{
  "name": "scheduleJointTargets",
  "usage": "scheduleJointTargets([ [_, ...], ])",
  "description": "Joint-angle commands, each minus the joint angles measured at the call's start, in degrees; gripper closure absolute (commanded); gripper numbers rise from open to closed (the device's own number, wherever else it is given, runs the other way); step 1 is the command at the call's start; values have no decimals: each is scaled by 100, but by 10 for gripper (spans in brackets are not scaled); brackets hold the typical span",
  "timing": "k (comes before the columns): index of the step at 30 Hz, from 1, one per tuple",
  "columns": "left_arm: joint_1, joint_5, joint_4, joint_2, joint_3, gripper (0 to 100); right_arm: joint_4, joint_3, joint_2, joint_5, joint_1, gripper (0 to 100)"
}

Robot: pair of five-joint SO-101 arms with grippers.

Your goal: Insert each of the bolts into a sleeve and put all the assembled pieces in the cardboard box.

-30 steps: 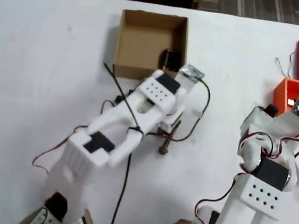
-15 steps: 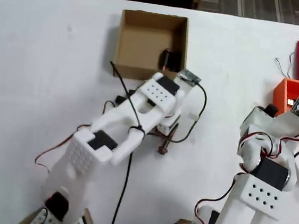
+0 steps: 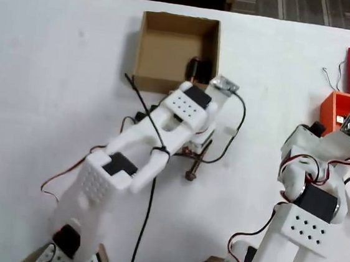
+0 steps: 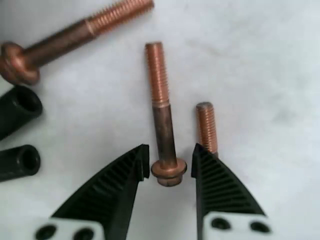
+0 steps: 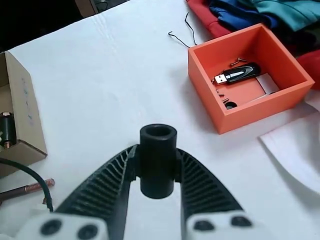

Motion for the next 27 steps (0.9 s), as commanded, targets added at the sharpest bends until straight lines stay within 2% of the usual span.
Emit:
scheduleJointTargets([
  [1, -62, 9, -70, -343, -479, 835, -101, -53, -163, -26, 22, 978],
  [8, -62, -492, -18, -53, -488, 837, -101, -53, -171, -26, 22, 978],
  [17, -62, -492, -18, 527, -523, 839, -101, -53, -171, -26, 31, 978],
  [19, -62, -501, -18, 527, -523, 869, -101, -53, -171, -26, 31, 978],
  [22, -53, -510, -18, 527, -532, 985, -101, -53, -171, -26, 31, 978],
  [24, -53, -510, 53, 527, -532, 961, -101, -53, -171, -26, 31, 978],
  [27, -62, -519, 105, 519, -532, 975, -101, -53, -171, -26, 31, 978],
])
